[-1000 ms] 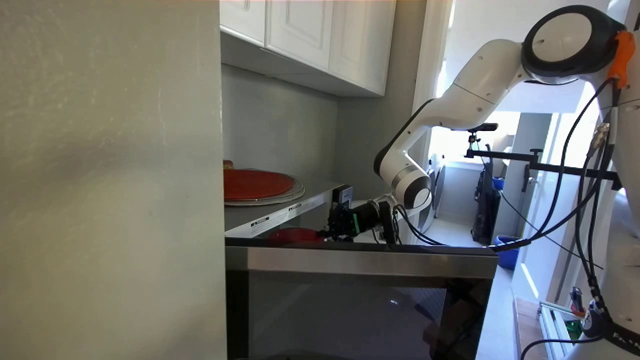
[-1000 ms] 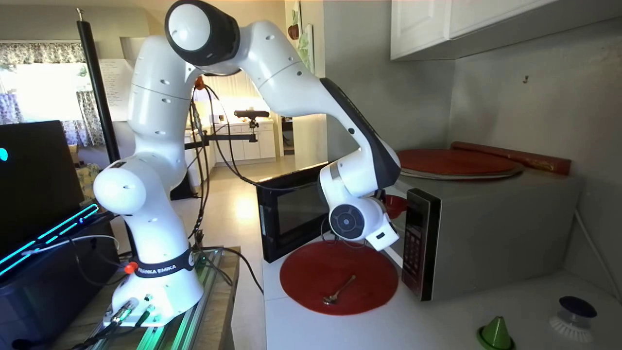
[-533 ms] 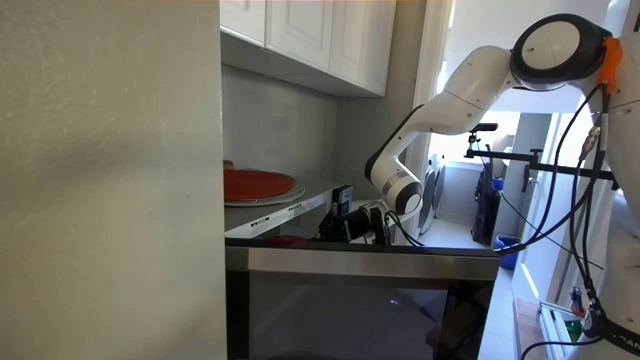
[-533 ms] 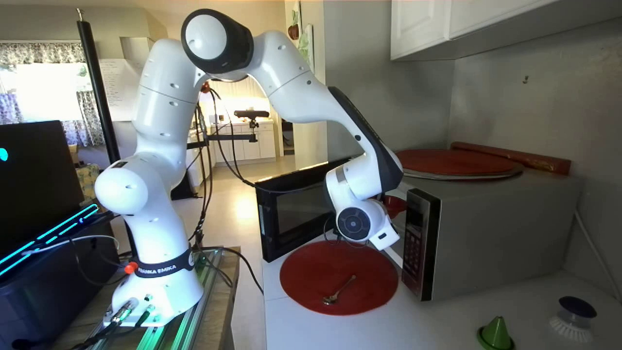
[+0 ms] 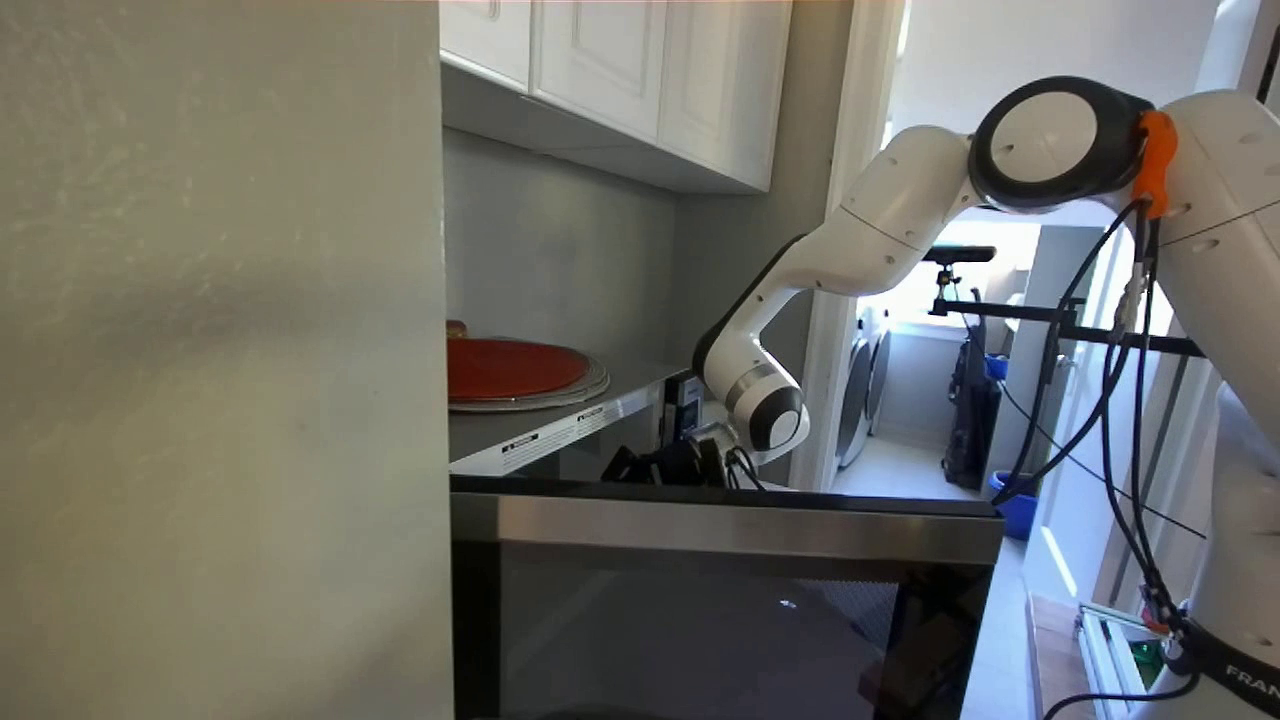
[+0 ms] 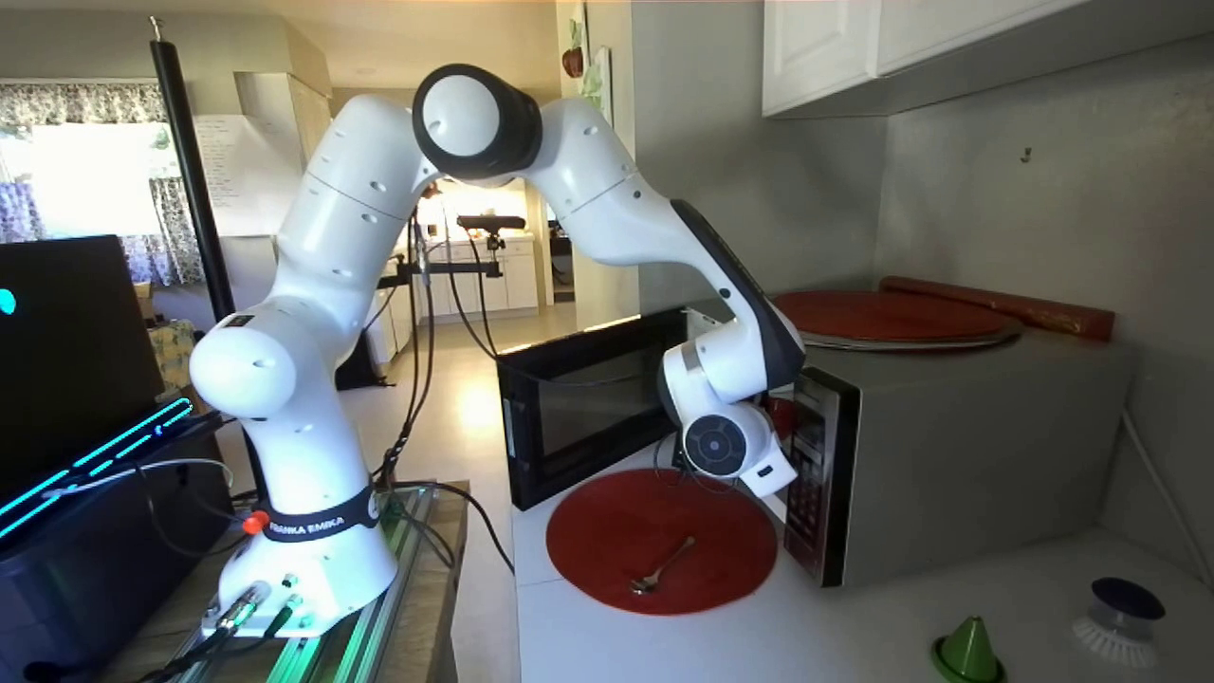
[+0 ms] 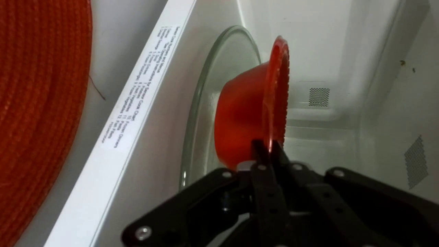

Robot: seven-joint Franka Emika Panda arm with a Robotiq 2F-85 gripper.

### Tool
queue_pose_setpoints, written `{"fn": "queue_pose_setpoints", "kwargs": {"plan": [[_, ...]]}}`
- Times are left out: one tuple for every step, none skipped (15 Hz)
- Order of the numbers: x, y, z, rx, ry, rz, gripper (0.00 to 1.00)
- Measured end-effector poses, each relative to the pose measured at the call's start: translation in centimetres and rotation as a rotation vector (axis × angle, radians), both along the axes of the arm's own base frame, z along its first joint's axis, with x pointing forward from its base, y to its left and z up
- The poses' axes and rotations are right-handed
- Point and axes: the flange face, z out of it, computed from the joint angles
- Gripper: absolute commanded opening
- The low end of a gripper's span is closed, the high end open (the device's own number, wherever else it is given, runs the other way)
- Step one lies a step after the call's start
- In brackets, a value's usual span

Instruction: Put the red bowl in the microwave

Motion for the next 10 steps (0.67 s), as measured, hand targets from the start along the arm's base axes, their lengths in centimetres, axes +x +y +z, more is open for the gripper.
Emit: {"fn": "queue_pose_setpoints", "kwargs": {"plan": [[0.1, 0.0, -0.5, -0.006, 0.007, -0.004, 0.01], [0.1, 0.0, -0.8, -0.010, 0.013, -0.007, 0.01], [0.2, 0.0, -1.1, -0.013, 0.017, -0.009, 0.01], [0.2, 0.0, -1.4, -0.015, 0.020, -0.010, 0.01], [0.2, 0.0, -1.5, -0.015, 0.022, -0.011, 0.01], [0.2, 0.0, -1.5, -0.014, 0.023, -0.011, 0.30], [0.2, 0.0, -1.5, -0.014, 0.024, -0.011, 0.31], [0.2, 0.0, -1.5, -0.012, 0.026, -0.013, 0.38], [0.2, 0.0, -1.5, -0.010, 0.028, -0.013, 0.44], [0.2, 0.1, -1.5, -0.010, 0.029, -0.012, 0.52]]}}
